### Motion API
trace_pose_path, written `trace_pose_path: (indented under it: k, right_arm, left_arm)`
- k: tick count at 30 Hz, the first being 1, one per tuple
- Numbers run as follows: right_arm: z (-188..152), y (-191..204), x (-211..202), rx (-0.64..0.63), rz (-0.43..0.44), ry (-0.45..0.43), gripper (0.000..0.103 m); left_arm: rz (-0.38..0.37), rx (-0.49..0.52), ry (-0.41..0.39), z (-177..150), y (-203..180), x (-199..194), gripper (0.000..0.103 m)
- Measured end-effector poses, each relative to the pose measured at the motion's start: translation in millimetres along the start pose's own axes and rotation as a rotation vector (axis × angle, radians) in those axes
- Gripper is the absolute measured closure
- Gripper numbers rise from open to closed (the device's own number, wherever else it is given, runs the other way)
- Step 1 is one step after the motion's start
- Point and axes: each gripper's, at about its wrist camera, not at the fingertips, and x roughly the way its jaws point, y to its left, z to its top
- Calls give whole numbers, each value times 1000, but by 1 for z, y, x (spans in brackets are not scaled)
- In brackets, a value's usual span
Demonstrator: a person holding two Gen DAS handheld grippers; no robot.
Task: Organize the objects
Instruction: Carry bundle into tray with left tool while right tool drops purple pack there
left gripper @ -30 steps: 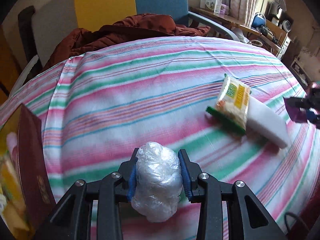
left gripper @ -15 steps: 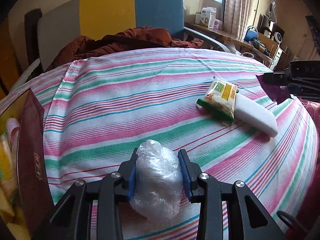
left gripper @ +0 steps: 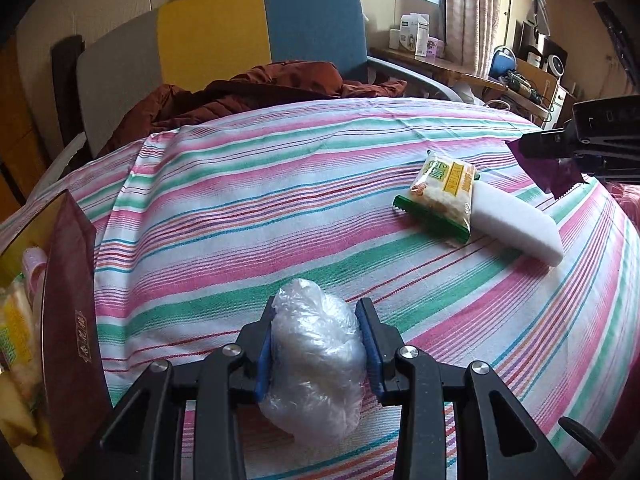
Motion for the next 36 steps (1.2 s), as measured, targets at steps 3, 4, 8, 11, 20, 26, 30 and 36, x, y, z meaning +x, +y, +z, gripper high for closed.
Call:
trace_pose_path:
  k: [3,4,8,11,20,26,30,36]
  right_arm:
    - [0,0,0,0,5,0,65]
    - [0,1,0,-1,7,0,65]
    - [0,2,-1,-3,12,-4,65]
    - [1,3,-2,-6,17,-8,65]
    - [1,3,-2,-8,17,-8,65]
    - [0,6,-3,-24,4,-12,65]
    - [-3,17,2,-76,-11,6,65]
    - [-9,46,1,-177,-11,15,65]
  left_arm:
    - [5,5,-2,0,-1,0,65]
    - [7,7,-3,0,-1,0,65]
    - [12,11,-5,0,-2,0,65]
    - [17,15,-6,-1,-3,0,65]
    - [5,26,13,0,-8,-17,67]
    - [-61,18,-56,-1,3,-75,67]
    - [-92,-43,-90,-2,33,-110,67]
    - [-75,-176,-150,-11,104,-157,67]
